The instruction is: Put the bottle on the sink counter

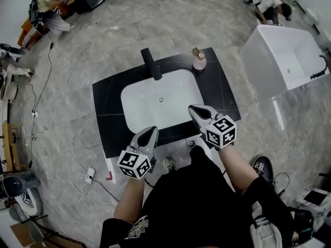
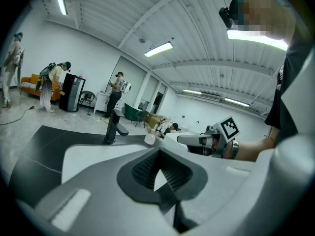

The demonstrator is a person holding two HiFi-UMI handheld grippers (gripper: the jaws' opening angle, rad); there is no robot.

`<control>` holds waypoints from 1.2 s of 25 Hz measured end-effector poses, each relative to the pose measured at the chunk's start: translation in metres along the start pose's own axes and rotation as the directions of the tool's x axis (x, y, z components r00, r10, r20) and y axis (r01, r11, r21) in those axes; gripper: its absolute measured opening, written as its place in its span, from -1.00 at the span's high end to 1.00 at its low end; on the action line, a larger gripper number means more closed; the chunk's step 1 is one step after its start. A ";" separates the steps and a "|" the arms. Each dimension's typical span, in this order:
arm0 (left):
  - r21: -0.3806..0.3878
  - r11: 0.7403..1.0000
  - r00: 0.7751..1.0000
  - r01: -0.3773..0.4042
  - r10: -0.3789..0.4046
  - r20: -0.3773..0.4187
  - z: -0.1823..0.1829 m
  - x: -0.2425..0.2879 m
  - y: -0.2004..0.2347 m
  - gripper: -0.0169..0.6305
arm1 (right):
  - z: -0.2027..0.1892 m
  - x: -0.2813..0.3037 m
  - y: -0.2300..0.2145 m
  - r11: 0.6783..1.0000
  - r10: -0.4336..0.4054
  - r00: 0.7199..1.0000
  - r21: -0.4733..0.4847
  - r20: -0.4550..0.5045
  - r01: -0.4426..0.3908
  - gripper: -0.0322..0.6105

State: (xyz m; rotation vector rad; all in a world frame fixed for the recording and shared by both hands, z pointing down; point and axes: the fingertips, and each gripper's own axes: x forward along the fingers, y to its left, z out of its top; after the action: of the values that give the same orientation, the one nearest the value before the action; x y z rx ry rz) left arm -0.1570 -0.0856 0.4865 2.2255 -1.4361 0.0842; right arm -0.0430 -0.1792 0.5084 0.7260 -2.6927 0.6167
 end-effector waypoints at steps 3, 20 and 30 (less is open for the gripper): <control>-0.003 1.000 1.000 0.013 -0.013 0.004 -0.004 -0.016 -0.003 0.95 | -0.009 -0.007 0.025 1.000 0.001 1.000 0.026 0.005 -0.001 0.81; 0.009 0.986 0.984 0.166 -0.165 -0.062 -0.058 -0.077 -0.033 0.95 | -0.071 -0.062 0.111 0.991 -0.102 0.994 0.097 0.044 0.097 0.81; 0.032 0.978 0.978 0.206 -0.204 -0.047 -0.044 -0.075 -0.049 0.95 | -0.066 -0.078 0.126 0.991 -0.110 0.992 0.084 0.066 0.104 0.81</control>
State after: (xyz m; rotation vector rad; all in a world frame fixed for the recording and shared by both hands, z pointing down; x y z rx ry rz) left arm -0.1384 0.0128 0.4840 2.3731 -1.1840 0.0893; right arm -0.0348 -0.0176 0.4951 0.9232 -2.6846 0.6882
